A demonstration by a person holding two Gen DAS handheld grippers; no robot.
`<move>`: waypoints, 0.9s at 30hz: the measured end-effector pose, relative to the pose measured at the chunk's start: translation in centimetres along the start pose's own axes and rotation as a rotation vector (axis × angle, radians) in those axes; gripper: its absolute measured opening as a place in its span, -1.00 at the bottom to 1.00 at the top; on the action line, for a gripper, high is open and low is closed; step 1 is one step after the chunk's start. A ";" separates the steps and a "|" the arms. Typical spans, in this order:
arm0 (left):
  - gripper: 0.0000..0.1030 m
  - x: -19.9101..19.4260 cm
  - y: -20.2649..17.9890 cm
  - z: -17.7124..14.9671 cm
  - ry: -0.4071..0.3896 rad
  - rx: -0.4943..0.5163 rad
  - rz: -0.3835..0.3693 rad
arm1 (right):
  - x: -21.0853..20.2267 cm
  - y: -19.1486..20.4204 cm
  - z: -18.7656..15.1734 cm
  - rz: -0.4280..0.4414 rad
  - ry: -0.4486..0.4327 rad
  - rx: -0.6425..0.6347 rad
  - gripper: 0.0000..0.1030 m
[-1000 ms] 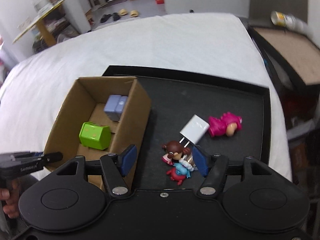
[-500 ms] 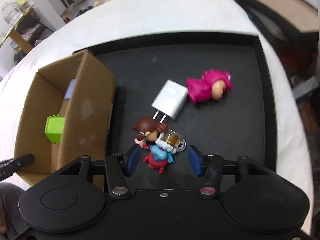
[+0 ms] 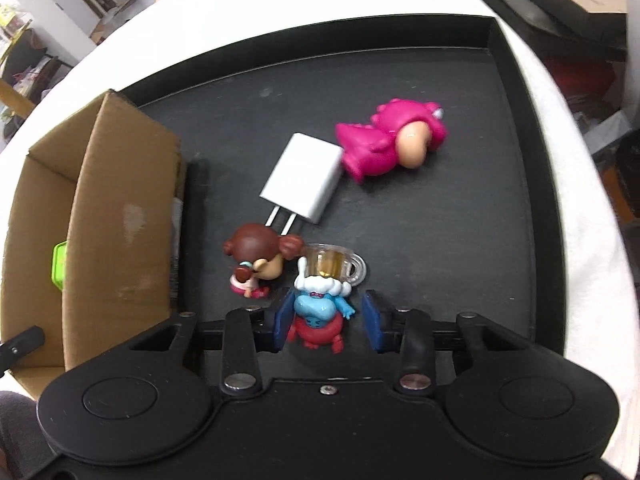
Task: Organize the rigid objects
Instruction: 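Move the right tool back over the tray toward the blue-red figure, then grasp the blue-red figure with the mug using the right tool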
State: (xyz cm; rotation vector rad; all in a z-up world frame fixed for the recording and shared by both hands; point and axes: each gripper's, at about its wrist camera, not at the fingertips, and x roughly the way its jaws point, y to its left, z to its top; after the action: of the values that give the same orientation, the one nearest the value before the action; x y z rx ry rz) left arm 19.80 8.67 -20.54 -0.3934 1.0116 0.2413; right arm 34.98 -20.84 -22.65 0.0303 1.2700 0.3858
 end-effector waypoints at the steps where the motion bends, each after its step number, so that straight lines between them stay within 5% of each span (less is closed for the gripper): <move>1: -0.66 0.0 0.0 0.0 0.000 0.000 0.000 | -0.1 -0.2 0.0 -0.003 -0.001 0.005 -0.33; 12: -0.66 -0.2 0.2 -0.1 -0.003 -0.004 -0.011 | -0.7 -0.4 -0.9 -0.075 -0.009 -0.028 -0.36; 18: -0.66 -0.4 0.5 -0.1 -0.007 -0.002 -0.020 | -1.0 -0.2 -1.0 -0.089 -0.033 -0.029 -0.14; 27: -0.66 -0.6 0.7 -0.2 -0.008 -0.009 -0.032 | 0.4 1.2 -1.0 -0.141 -0.023 -0.054 -0.09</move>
State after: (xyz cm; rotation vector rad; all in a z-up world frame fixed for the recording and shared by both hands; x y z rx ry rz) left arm 19.09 9.25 -20.24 -0.4160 0.9961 0.2179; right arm 33.86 -19.80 -23.00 -0.0993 1.2305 0.2972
